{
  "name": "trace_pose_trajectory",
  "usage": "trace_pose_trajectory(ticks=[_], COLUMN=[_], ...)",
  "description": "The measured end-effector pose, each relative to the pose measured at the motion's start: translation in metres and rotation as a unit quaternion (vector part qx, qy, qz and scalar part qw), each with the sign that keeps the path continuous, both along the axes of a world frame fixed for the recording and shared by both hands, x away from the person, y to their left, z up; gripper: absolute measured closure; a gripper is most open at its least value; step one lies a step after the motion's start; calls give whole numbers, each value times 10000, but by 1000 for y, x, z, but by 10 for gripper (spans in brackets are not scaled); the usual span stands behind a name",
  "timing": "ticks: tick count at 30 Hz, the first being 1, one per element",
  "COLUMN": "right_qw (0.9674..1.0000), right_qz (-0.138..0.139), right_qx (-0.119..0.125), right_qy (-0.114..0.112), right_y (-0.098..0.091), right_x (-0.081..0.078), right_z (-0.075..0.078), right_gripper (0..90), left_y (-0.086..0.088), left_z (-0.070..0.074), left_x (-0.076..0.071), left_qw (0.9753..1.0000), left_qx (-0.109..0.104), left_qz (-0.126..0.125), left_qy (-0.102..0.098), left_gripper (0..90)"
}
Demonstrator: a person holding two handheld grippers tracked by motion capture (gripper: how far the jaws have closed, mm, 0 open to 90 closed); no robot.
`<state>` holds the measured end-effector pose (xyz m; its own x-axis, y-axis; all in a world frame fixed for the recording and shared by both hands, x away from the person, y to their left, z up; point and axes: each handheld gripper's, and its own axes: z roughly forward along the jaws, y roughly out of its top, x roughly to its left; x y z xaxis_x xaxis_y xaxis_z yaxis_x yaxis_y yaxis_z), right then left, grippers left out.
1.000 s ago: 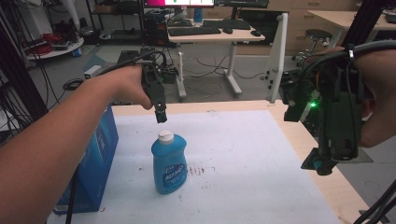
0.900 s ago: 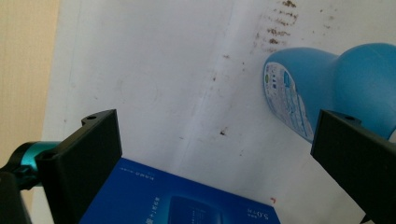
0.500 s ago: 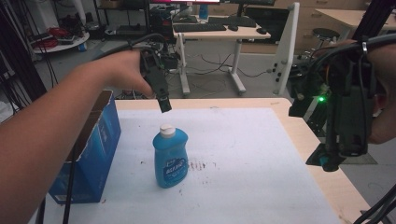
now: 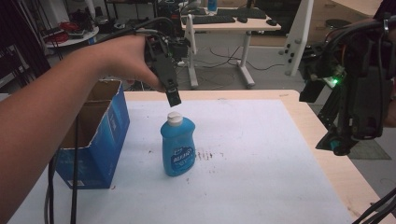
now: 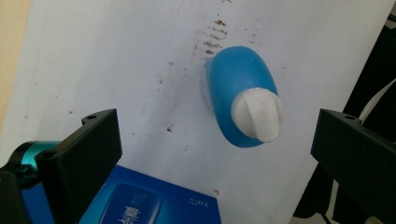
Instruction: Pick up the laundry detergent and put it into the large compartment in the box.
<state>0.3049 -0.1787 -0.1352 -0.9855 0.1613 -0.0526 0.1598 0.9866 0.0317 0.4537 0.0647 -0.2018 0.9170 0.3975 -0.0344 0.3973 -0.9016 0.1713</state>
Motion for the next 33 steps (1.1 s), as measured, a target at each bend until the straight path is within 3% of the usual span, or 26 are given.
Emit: trace_pose_trajectory(ticks=[7, 12, 15, 18, 22, 33], right_qw=[10000, 10000, 10000, 10000, 9999, 9999], right_qz=[58, 48, 57, 52, 101, 114], right_qx=[-8, -3, -5, -4, -15, -5], right_qy=[-21, -26, -23, -26, -19, -22], right_y=[1, 0, 0, -1, -1, 2], right_x=[-5, -7, -7, -8, -8, -7], right_z=[1, 1, 1, 0, -1, 0], right_gripper=[17, 17, 17, 17, 17, 17], left_y=[-7, -12, -13, -18, -20, -27], left_z=[-11, -19, -21, -33, -42, -64], left_x=[-9, -12, -13, -14, -13, -12], left_qw=[9996, 9984, 9982, 9969, 9960, 9956], left_qx=[85, 21, 19, 83, 114, 238], left_qz=[264, 519, 539, 721, 785, 792], left_qy=[102, 236, 269, 315, 406, 431], left_gripper=[18, 18, 17, 17, 18, 18])
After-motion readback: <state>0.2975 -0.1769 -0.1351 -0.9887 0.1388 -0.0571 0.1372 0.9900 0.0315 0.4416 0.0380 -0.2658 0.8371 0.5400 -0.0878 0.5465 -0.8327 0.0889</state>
